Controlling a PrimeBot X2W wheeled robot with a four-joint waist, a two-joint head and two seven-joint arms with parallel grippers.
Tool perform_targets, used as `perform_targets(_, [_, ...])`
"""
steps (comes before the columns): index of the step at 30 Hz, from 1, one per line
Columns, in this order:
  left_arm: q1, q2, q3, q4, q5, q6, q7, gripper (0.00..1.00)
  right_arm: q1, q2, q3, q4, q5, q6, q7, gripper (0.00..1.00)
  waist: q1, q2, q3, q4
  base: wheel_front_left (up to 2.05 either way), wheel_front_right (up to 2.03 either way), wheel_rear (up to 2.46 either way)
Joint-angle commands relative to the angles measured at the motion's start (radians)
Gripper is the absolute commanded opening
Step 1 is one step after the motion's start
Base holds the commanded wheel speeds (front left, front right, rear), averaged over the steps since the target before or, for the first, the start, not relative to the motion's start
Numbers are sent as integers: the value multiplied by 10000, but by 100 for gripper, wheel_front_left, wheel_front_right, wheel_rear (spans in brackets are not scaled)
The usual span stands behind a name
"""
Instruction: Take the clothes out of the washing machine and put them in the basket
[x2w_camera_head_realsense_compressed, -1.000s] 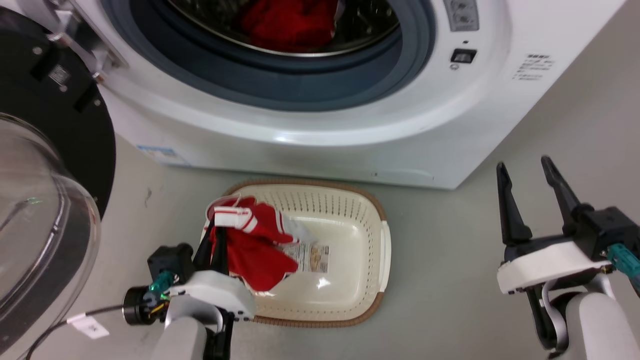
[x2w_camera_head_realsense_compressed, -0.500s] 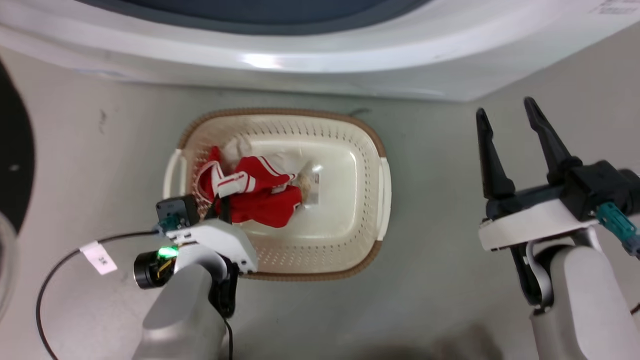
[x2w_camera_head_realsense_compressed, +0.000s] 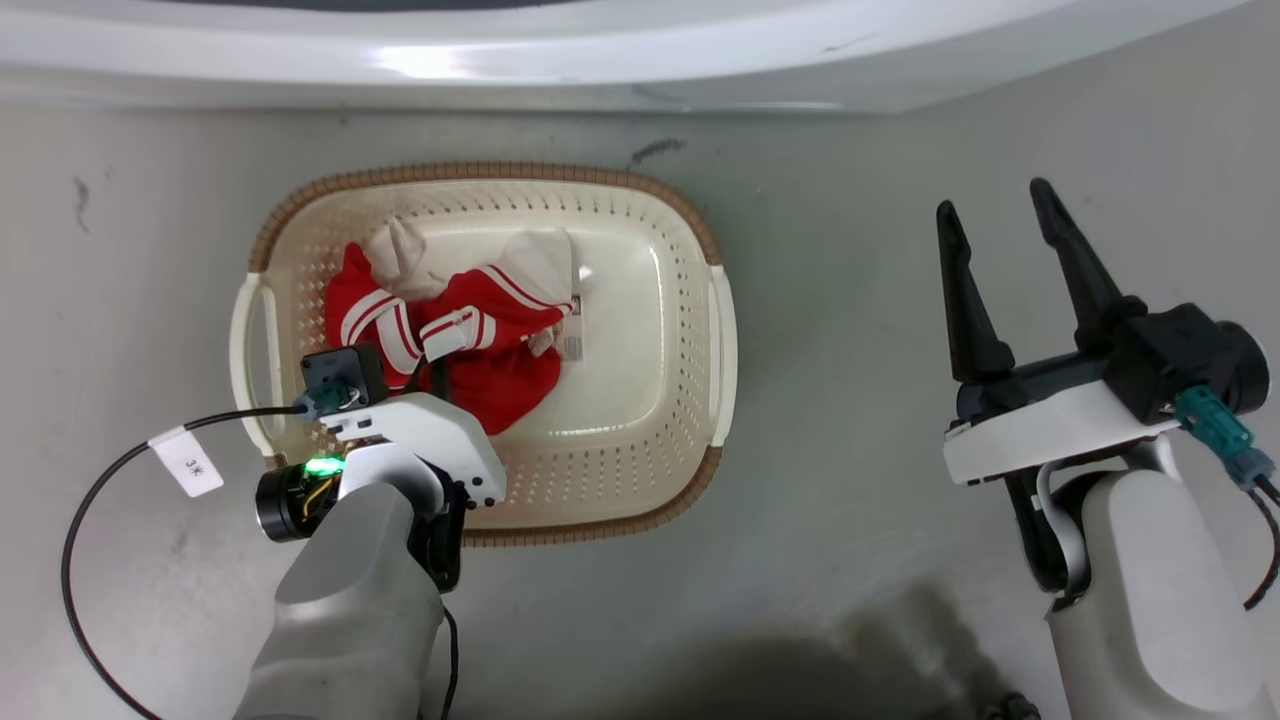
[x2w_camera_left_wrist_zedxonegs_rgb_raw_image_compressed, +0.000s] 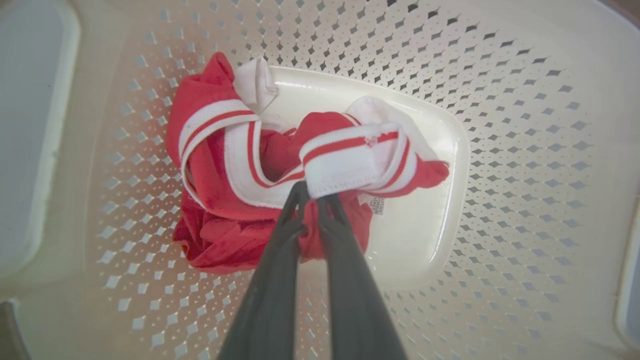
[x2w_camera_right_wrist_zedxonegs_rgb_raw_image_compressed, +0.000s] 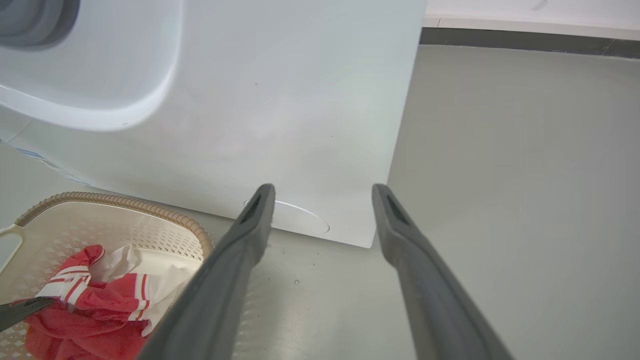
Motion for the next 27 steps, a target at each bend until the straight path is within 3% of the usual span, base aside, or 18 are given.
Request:
perform_targets(1, [129,81,96,-167,113,-70,-23,60,-36,-1,-15,172,96,-7,-117,100,-2,-1,-500,12,0,0,0])
perform_targets(2, [262,116,127,-271,183,-112,-23,100,27,-2,-32,300,82,-7,-160,100,-2,-1,-736,31,0,0,0])
perform_targets(14, [3004,57,611,-2407,1303,-433,-23,100,1430,-2,-313,989,-15,-7,-359,100,-2,-1,-4225,491,0,0,0])
perform_targets(19, [4107,7,781,-3990,1847,-508,-21,100,2073,-4,-479,732,-72,-7,-393,100,-2,-1,-5312,704,0,0,0])
perform_targets(27, [5530,-9,754,-7255,2367,-254,-23,100,2891,-4,-666,239,-64,-7,-245,100,-2,-1,-6303,875,0,0,0])
